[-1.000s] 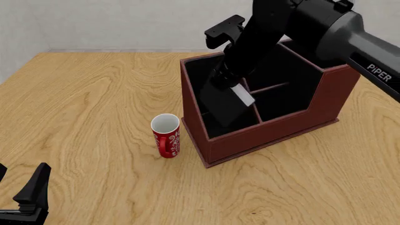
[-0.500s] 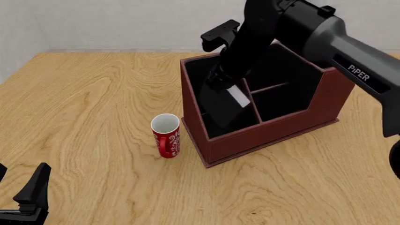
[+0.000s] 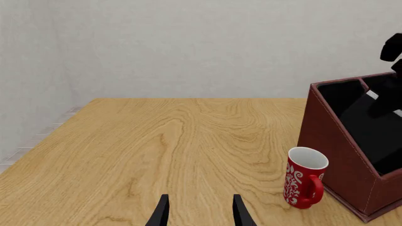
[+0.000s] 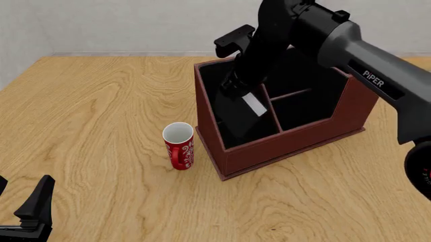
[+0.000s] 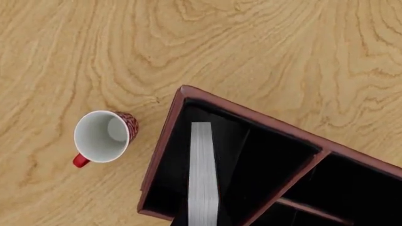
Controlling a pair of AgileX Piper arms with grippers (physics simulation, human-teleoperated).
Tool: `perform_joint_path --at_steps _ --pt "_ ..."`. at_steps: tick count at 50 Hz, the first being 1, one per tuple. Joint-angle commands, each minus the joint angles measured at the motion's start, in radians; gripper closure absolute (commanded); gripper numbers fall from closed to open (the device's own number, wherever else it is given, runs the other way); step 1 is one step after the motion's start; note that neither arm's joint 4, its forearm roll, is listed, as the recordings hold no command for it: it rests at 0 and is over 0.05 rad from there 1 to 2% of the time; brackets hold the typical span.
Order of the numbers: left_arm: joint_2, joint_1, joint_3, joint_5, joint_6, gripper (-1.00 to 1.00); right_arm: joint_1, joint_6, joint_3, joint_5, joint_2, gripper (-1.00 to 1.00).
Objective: Pick up the book and place it in the left compartment of the caddy.
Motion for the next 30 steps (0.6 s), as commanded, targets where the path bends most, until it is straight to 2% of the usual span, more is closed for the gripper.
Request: perform_joint_path --at_steps 1,16,17,30 --pt "0.000 0.000 0.000 0.000 0.000 -1.00 -0.003 0.017 -0.010 0.000 -0.001 1.00" --pt "0.000 0.000 0.000 0.000 0.000 -1.00 -0.006 0.013 -0.010 0.000 -0.007 1.00" --pt "0.000 0.000 0.000 0.000 0.000 -1.00 -0.002 0.015 -0.004 0.000 -0.009 -1.00" --pt "0.000 0.000 0.000 0.000 0.000 -1.00 -0.011 0.000 0.000 0.000 -0.013 -1.00"
